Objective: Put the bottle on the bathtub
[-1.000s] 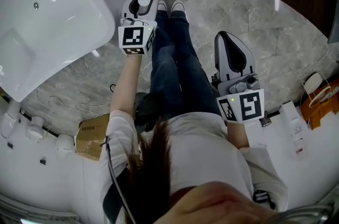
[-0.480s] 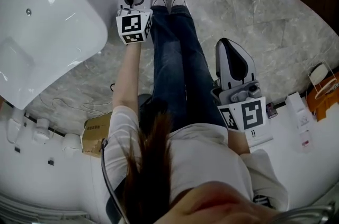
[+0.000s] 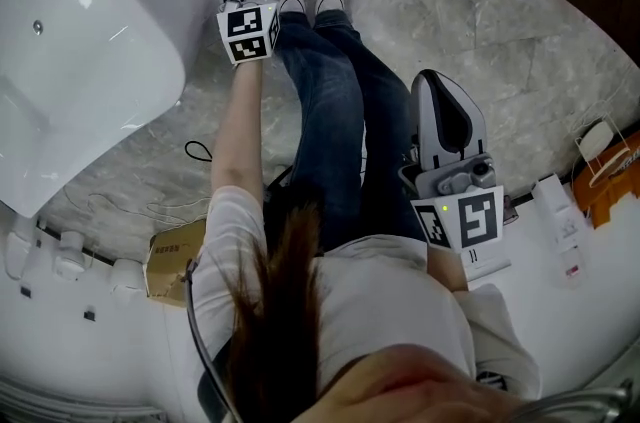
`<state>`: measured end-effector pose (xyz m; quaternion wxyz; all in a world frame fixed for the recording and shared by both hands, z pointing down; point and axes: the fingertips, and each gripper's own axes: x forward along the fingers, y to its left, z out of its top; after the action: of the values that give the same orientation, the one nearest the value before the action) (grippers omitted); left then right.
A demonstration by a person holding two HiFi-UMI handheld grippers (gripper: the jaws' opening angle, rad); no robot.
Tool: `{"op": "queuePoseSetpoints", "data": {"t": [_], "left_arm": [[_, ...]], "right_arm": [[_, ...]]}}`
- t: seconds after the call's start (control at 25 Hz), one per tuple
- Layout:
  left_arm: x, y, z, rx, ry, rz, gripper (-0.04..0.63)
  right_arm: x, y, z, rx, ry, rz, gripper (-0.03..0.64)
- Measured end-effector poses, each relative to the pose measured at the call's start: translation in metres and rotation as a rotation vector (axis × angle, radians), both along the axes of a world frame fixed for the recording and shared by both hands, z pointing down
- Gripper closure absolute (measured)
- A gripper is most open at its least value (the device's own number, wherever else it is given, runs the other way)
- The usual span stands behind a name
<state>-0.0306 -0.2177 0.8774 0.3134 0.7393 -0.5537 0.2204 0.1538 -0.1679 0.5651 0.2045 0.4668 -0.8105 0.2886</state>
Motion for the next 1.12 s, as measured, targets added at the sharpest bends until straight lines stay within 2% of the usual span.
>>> {"op": "queuePoseSetpoints", "data": {"t": [0.32,0.72,1.12], "left_arm": [[0.002,0.007,0.055,-0.039,-0.012,-0.018,0.433],[-0.004,0.008,0.116,-0.09,-0.035,-0.036,0.433],[-0.005,0.006,0.156,-0.142,-0.074,-0.027,0.433]], "right_arm": [[0.012,-0.019,0.021,0.077,0.051,-0.002,0.603],[0.004,-0.038,0.053,0.119,0.073,-0.009,0.603],[0.007,-0.045,0.076,0.099,0.103,0.005,0.603]]}}
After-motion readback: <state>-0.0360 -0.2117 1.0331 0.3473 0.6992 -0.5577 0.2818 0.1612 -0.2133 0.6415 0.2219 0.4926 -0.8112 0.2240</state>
